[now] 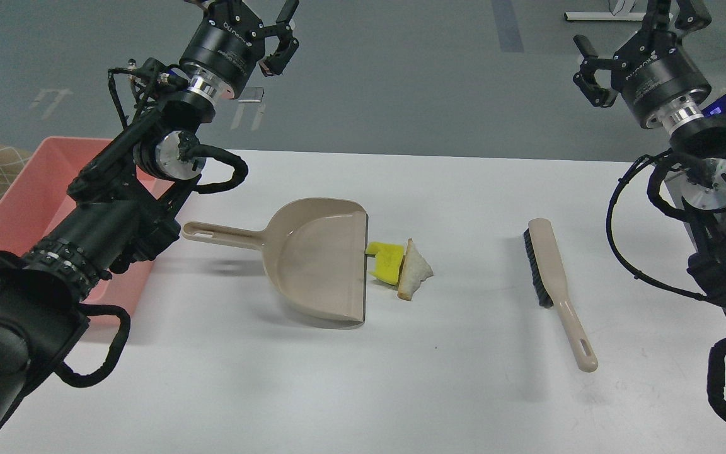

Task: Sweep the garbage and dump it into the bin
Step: 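Raise the left arm and move it toward the dustpan handle, then lower the left gripper and grasp the beige dustpan handle, then move the right gripper down to the brush handle and grasp it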

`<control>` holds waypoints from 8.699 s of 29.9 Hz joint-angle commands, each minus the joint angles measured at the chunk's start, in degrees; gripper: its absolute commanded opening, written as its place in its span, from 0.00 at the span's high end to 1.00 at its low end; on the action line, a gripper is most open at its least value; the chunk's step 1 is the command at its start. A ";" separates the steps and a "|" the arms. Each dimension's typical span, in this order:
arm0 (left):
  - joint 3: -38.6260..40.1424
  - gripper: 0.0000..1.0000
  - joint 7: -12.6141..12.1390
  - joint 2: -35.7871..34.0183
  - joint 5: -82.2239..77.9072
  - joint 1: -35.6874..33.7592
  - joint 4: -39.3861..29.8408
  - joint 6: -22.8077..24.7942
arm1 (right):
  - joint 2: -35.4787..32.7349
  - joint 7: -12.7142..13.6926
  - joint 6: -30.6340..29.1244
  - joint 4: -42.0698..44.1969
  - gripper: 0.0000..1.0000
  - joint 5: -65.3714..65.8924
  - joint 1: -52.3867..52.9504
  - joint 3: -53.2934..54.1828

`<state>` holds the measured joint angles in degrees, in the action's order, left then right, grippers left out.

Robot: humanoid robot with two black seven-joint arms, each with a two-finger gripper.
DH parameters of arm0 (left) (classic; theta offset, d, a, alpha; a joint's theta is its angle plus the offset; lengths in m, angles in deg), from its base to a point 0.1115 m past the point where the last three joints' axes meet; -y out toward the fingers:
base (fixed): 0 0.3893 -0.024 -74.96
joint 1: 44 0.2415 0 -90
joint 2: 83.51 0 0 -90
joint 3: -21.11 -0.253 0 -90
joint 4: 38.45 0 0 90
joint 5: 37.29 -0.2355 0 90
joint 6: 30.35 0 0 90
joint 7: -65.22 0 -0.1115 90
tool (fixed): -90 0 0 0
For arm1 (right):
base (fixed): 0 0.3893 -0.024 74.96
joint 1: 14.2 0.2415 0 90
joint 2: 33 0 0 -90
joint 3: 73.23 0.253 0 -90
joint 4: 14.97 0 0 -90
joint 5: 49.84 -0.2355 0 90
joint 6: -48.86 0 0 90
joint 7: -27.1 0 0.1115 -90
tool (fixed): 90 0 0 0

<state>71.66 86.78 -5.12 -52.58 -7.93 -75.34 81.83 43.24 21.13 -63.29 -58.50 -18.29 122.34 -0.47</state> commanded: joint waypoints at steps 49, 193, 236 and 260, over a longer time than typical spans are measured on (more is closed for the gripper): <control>-3.96 0.01 -1.08 -1.05 -1.85 1.11 0.42 -1.34 | -1.88 -0.71 -0.70 -0.15 0.00 0.35 0.30 -3.32; -16.53 1.00 -8.64 -19.59 -34.55 37.68 -34.21 -45.03 | -4.95 -0.89 -0.44 -0.15 0.00 0.70 0.21 -4.39; -16.62 1.00 -7.94 -18.97 -35.34 35.92 -35.00 -48.46 | -53.57 8.87 -0.70 -51.04 0.00 37.61 -3.82 -56.24; -16.62 1.00 -7.85 -18.18 -35.34 35.83 -35.09 -48.46 | -44.16 12.73 -0.53 -50.51 0.04 40.78 -7.43 -56.33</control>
<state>55.04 78.93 -23.30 -87.92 27.90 -110.44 33.37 -1.86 33.23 -63.98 -109.04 22.24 114.92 -56.78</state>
